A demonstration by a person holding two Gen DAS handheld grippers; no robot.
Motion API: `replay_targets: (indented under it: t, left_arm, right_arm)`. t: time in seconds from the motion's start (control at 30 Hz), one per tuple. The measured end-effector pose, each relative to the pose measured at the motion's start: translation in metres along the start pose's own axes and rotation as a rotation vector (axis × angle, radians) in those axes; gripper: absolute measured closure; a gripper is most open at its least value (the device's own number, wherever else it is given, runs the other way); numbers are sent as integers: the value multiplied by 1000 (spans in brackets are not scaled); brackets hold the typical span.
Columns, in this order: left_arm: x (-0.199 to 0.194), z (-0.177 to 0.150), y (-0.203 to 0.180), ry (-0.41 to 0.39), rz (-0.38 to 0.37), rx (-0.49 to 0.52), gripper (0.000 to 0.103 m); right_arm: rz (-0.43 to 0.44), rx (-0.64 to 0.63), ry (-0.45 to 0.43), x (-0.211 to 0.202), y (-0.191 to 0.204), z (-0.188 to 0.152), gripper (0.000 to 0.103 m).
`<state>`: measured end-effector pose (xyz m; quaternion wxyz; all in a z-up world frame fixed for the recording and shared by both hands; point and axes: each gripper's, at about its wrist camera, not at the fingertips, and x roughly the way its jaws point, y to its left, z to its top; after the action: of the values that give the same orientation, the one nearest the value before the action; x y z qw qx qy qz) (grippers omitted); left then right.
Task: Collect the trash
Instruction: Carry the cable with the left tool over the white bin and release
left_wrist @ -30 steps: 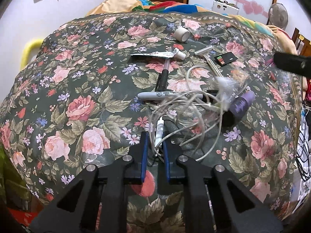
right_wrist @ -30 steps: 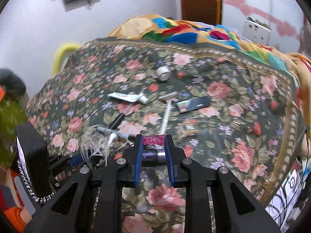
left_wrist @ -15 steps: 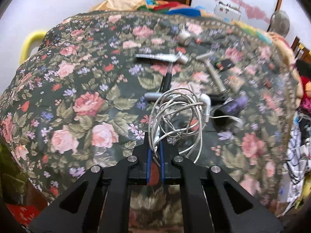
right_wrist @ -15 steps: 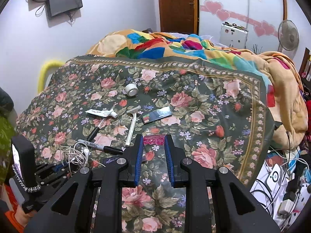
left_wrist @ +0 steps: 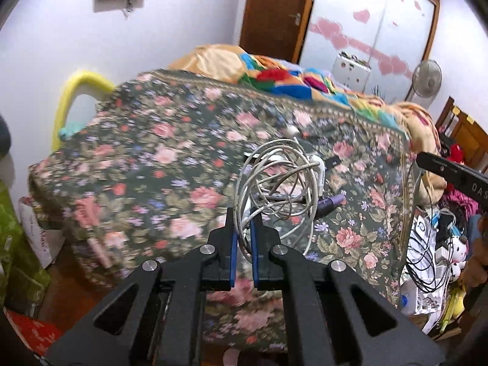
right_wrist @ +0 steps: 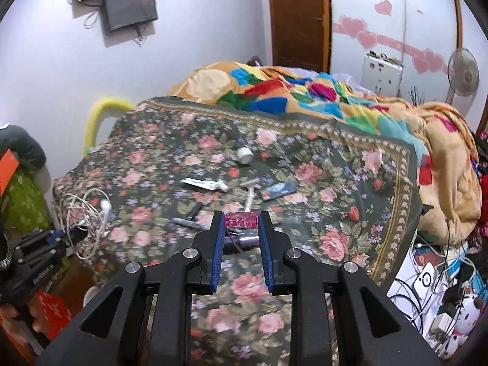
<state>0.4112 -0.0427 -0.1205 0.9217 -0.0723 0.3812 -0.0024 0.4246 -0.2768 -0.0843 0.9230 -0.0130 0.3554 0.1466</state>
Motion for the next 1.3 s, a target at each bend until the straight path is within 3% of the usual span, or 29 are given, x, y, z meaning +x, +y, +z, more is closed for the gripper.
replay_targets:
  t: [0.37, 0.67, 0.97, 1.3]
  left_arm:
    - [-117, -30, 74, -103, 104, -51, 96]
    - [-186, -74, 148, -127, 200, -138, 96]
    - [-222, -128, 215, -84, 283, -228, 96]
    - [-216, -175, 267, 14, 326, -318, 96]
  right_arm:
    - [98, -115, -38, -51, 98, -6, 83]
    - [199, -225, -21, -70, 191, -33, 83]
    - [299, -319, 43, -65, 275, -62, 83]
    - [384, -423, 190, -18, 360, -99, 83]
